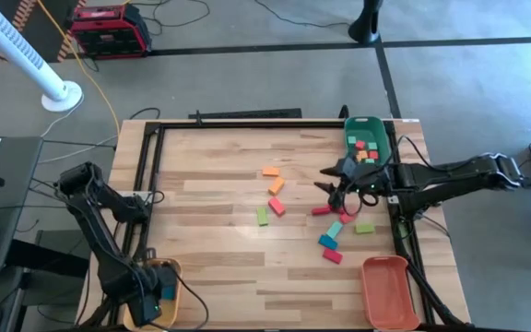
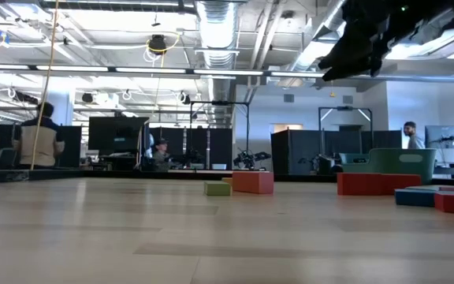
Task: Sort blocks by size
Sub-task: Put the orange thick rectangle block into the yellow bin, then put the light blue thin rectangle block into the orange bin
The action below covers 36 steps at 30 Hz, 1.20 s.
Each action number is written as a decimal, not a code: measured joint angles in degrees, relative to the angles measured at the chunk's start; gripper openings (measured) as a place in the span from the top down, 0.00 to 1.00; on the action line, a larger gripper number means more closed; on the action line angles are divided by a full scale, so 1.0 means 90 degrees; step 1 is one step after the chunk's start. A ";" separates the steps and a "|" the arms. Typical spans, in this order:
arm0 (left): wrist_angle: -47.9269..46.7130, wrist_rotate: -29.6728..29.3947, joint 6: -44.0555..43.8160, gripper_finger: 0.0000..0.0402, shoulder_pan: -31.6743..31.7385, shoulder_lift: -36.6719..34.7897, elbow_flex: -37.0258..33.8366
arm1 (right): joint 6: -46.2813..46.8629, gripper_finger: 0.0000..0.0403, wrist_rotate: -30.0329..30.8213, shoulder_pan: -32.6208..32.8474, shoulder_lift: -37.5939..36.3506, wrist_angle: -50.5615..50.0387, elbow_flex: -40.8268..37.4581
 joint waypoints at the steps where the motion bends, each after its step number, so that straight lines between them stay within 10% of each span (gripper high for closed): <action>1: 0.0020 -0.0002 -0.0010 0.69 -0.0013 0.0000 -0.0056 | -0.0020 0.39 -0.0112 0.0038 0.0048 -0.0001 0.0000; 9: 0.0258 -0.0007 -0.0062 0.61 -0.0016 0.0007 -0.0476 | -0.0526 0.39 -0.1626 0.0483 0.1155 -0.0226 0.0000; 25: 0.0334 -0.0017 -0.0254 0.60 -0.0015 -0.0024 -0.0656 | -0.0036 0.42 -0.2007 0.1639 0.2228 -0.2157 0.0000; 36: 0.0179 -0.0751 -0.0155 0.60 0.0120 -0.0852 -0.0458 | -0.1522 0.47 -0.1559 0.1604 0.2649 -0.2279 0.0005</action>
